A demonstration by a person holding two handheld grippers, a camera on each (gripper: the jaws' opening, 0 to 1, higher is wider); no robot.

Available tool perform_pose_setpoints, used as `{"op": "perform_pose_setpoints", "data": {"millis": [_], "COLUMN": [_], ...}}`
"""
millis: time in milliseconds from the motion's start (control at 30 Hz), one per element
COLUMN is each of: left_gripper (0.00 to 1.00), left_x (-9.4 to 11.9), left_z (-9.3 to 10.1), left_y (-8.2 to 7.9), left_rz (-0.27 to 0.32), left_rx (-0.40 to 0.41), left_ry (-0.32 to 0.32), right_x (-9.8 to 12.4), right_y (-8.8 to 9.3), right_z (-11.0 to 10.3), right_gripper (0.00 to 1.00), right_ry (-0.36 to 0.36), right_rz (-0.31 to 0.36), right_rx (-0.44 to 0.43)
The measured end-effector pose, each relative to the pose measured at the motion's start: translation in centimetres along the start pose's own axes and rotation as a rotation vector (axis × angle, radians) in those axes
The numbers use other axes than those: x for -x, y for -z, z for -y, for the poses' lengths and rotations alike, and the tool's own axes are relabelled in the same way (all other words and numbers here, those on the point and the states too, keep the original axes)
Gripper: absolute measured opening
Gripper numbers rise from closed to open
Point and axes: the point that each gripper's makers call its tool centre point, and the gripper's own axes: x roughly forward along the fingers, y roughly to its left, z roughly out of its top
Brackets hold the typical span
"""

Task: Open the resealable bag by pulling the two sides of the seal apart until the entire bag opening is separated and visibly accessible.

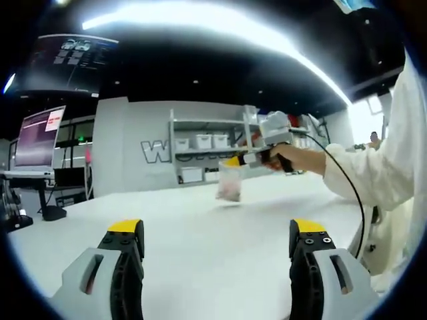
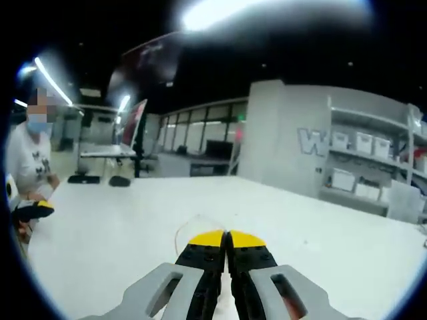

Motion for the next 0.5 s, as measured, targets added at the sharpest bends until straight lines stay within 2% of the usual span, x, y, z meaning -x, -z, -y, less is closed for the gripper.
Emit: {"op": "perform_pose_setpoints", "data": {"millis": [500], "left_gripper": [0.88], "left_x": [-0.3], "left_z": [-0.2], "left_y": [0.1], "left_rz": [-0.008], "left_rx": [-0.006], "left_ry": [-0.002], "right_x": [-1.4], "right_y": [0.0], "right_z": [1.1], "right_gripper": [0.00], "right_ry": [0.020], "right_rz": [-0.020], "right_rx": [0.038]}}
